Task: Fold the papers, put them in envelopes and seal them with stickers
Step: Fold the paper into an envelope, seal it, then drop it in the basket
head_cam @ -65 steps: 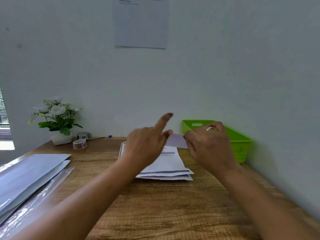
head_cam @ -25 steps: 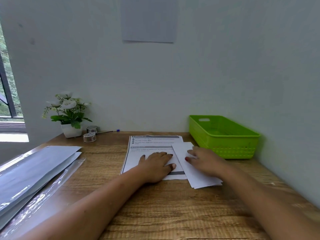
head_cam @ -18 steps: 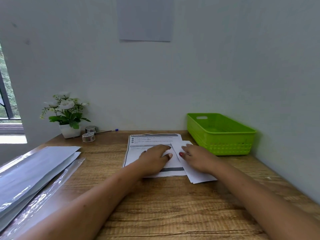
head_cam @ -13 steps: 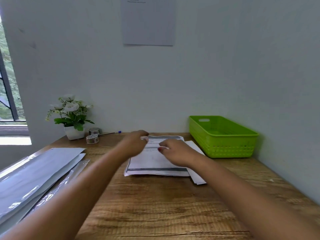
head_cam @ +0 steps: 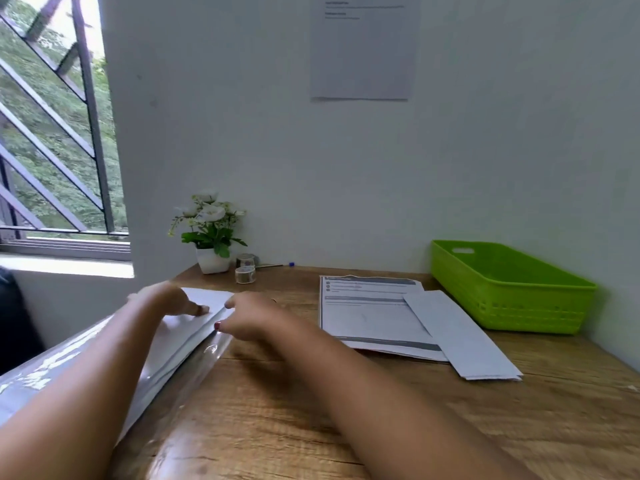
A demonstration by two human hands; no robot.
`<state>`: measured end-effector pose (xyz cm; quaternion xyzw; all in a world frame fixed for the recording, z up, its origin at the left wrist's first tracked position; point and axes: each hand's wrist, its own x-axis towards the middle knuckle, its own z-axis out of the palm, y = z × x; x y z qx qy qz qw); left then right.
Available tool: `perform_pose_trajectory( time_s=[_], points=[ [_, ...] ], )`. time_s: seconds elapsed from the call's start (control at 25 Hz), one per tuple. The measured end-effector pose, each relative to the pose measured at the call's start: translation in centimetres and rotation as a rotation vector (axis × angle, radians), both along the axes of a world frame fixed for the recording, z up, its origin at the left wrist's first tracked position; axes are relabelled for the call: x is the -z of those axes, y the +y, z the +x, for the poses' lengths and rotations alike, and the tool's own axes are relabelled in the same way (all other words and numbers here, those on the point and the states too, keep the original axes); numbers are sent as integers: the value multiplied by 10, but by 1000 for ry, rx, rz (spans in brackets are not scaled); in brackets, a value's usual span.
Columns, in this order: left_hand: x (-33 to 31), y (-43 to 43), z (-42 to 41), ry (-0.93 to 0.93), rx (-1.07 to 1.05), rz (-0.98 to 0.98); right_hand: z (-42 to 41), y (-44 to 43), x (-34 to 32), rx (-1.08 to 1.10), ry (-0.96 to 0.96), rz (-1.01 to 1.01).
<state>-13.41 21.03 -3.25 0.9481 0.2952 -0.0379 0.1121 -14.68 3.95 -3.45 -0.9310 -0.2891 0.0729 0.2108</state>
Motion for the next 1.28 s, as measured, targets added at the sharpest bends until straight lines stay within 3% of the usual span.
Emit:
perform_pose_trajectory(
  time_s=[0.16, 0.32, 0.52, 0.72, 0.88, 1.04, 1.16, 1.28],
  points=[
    [27, 40, 41, -124, -129, 8, 1, 17, 13, 58, -51, -57],
    [8, 16, 24, -204, -150, 69, 3, 22, 21, 104, -31, -45],
    [4, -1, 20, -242, -141, 10, 3, 21, 25, 119, -50, 18],
    [-3, -6, 22, -446, -154, -72, 2, 8, 13, 131, 25, 161],
    [-20, -18, 27, -567, -162, -240, 15, -11, -10, 192, 148, 454],
    [-32, -45, 42, -786, -195, -532, 34, -44, -33, 246, 278, 792],
    [-35, -79, 48, -947, -352, -765, 36, -90, -49, 220, 401, 855],
    [-34, -123, 53, -1006, -314, -778, 33, -144, -57, 210, 495, 763]
  ],
)
